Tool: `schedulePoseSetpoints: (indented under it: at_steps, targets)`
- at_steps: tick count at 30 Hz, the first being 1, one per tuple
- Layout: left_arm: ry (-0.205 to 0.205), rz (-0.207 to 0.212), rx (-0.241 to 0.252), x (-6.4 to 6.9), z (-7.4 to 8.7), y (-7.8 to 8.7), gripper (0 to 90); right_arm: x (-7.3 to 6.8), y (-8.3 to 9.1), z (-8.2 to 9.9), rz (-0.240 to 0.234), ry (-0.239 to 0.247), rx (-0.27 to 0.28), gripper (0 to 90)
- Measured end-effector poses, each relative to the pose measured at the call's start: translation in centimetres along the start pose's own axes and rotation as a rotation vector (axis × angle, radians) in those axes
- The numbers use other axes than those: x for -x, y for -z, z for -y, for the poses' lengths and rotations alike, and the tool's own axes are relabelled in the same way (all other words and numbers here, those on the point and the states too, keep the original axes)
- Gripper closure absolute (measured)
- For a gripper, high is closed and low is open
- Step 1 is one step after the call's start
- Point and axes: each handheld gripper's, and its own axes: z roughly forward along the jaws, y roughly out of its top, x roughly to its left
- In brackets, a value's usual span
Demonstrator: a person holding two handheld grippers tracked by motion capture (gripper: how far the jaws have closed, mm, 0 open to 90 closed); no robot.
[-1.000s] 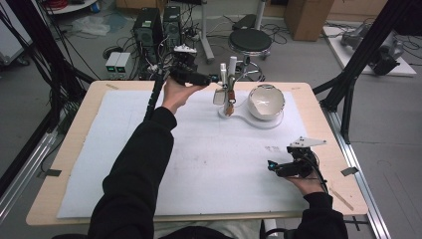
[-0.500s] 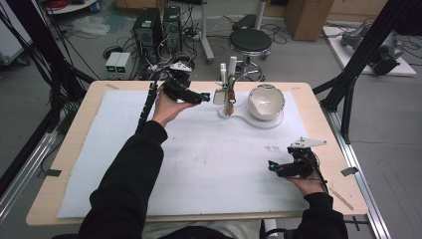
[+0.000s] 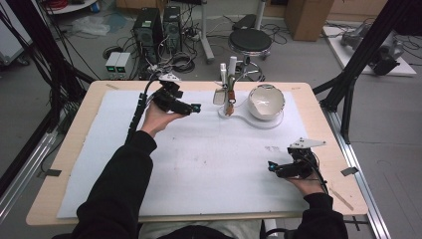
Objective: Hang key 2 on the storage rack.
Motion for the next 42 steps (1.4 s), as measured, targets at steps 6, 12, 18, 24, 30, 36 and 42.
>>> schedulePoseSetpoints:
  at_steps: [6, 12, 18, 24, 30, 36, 42]
  targets:
    - [0.017, -0.005, -0.004, -0.5, 1.6, 0.9, 1.7, 0.0, 0.0, 0.1, 0.002, 0.003, -0.001, 0.7]
    - [0.034, -0.023, -0.015, -1.1, 3.1, 1.7, 1.7, 0.0, -0.1, 0.1, 0.002, 0.005, -0.006, 0.7]
    - [0.047, -0.029, -0.017, -1.4, 4.5, 2.6, 1.7, 0.0, -0.1, 0.1, 0.004, 0.007, -0.009, 0.7]
    - [0.050, -0.033, -0.020, -1.3, 6.0, 3.5, 1.7, -0.1, -0.1, 0.1, 0.003, 0.003, -0.011, 0.7]
    - [0.052, -0.038, -0.027, -1.2, 7.3, 4.7, 1.7, -0.2, -0.1, 0.1, 0.001, 0.007, -0.008, 0.7]
    - [0.048, -0.048, -0.031, -1.2, 8.2, 6.2, 1.7, -0.3, -0.1, 0.1, 0.001, 0.009, -0.014, 0.7]
    - [0.046, -0.064, -0.052, -1.2, 9.4, 7.3, 1.7, -0.4, -0.1, 0.0, 0.000, 0.012, -0.014, 0.8]
